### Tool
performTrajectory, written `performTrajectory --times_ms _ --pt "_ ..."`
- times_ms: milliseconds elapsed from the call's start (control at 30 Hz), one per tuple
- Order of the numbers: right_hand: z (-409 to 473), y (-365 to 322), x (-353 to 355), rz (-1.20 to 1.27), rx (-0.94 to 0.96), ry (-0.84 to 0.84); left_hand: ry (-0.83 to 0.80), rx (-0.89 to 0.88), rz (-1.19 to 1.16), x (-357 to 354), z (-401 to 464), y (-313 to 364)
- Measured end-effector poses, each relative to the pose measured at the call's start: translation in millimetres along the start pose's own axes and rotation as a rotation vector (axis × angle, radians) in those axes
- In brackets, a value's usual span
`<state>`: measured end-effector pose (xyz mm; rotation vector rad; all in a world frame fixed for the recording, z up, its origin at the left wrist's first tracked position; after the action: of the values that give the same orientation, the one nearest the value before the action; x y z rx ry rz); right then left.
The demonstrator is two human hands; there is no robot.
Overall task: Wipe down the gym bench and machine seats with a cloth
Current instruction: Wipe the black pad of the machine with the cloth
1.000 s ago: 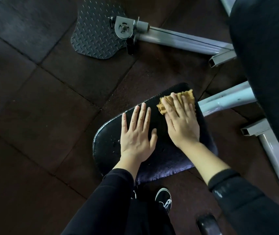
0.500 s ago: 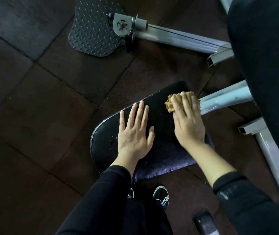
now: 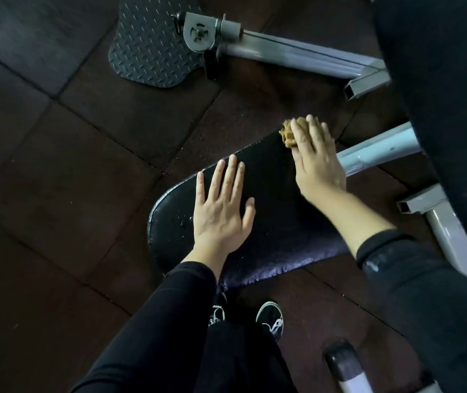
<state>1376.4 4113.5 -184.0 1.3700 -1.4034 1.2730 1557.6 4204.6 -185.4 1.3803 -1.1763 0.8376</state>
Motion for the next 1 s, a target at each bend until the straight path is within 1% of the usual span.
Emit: performTrajectory --times_ms 133,233,300,367,500,600,733,867,933,1000 --pt "-48 -25 -9 -0.049 0.010 -0.013 0.015 -0.003 -0.016 1 0 -2" --pt "-65 -47 -14 -0.008 0.064 -0.083 0.008 -0.031 -0.071 5 -2 -4" --pt "-64 -49 -12 0.031 0.092 -0.108 -0.013 -0.043 -0.104 11 -5 -9" --pt "-60 -43 -7 0.017 0.114 -0.072 -0.017 -0.012 -0.117 19 -12 -21" --pt "-59 -40 -9 -0.017 0.138 -0.044 0.011 0.119 -0.122 26 -32 -59" --pt "-62 -41 -13 -0.016 0.141 -0.004 0.019 0.101 -0.085 23 -41 -68" --pt "-51 -42 -12 -0.008 0.107 0.022 0.047 0.093 -0.071 21 -42 -65" --pt "-12 -62 -9 -0.022 -0.008 -0.011 0.062 0.079 -0.077 21 -42 -65" --pt "2 -88 -9 -0.056 0.037 -0.011 0.065 0.077 -0.080 19 -42 -66" --pt "-1 -114 -12 -0.069 0.159 -0.004 0.069 0.087 -0.090 18 -43 -68"
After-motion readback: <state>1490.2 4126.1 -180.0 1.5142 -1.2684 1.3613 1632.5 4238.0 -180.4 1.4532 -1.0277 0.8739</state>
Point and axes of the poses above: each hand's wrist, its own z-axis towards the middle knuckle, its own x-axis out of the back of the hand, y = z × x, the point moved 5 cm from there along z, towards the middle knuckle, and after that the axes turned 7 degrees about -z, right-handed, at the moved point
